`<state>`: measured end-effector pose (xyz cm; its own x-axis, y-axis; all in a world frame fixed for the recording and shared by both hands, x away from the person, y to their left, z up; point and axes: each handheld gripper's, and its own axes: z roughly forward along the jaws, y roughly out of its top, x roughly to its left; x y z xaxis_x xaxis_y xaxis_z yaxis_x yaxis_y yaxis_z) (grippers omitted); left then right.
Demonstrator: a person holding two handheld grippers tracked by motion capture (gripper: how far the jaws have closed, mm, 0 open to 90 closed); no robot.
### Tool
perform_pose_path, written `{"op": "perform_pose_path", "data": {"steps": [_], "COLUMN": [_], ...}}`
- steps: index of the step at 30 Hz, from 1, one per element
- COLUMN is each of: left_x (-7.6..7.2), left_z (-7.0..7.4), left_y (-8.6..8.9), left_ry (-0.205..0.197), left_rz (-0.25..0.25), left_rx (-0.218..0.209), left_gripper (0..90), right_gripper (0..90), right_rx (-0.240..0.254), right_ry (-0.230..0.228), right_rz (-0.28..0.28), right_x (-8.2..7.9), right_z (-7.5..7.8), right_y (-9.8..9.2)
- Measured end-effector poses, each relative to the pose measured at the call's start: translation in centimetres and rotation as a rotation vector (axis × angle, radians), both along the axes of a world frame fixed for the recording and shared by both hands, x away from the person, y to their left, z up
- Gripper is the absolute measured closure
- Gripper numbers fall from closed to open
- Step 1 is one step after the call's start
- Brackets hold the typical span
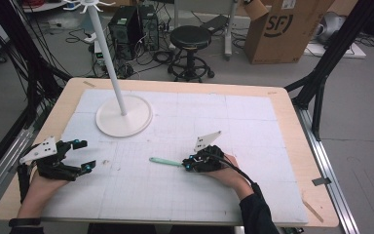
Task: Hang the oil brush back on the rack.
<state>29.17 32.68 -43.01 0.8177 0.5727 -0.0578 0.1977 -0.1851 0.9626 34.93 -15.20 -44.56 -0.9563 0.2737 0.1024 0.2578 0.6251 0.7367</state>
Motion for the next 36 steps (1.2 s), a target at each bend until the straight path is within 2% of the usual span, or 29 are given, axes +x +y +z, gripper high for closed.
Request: {"op": "perform_pose_path", "data": {"steps": [3, 8, 12, 19, 29, 36], "left_x": [0.0, 0.0, 0.1, 0.2, 0.4, 0.6], "left_z": [0.0, -0.1, -0.2, -0.5, -1.2, -1.6], "left_y": [0.0, 0.1, 0.1, 0.1, -0.3, -0.6], "left_ry": [0.000, 0.007, 0.017, 0.026, 0.056, 0.078], "left_rz": [-0.001, 0.001, 0.001, 0.004, -0.008, -0.014], "left_rx": [0.001, -0.006, -0.004, 0.004, 0.019, 0.034], "left_gripper": [14.3, 14.3, 14.3, 14.3, 14.3, 14.3], "right_gripper": [83.0, 83.1, 83.0, 83.1, 83.1, 83.1], "right_rx": [-0.002, 0.033, 0.080, 0.167, 0.216, 0.248], "right_ry": [-0.014, -0.024, -0.048, -0.058, -0.088, -0.115], "right_rz": [-0.015, -0.061, -0.098, -0.155, -0.189, -0.191], "right_x": [-0.1, -0.1, -0.1, 0.2, 1.0, 1.7], "right_z": [0.1, 0.8, 1.7, 3.8, 7.9, 12.0], "right_y": [0.1, -0.1, -0.6, -1.5, -1.1, -0.3]}}
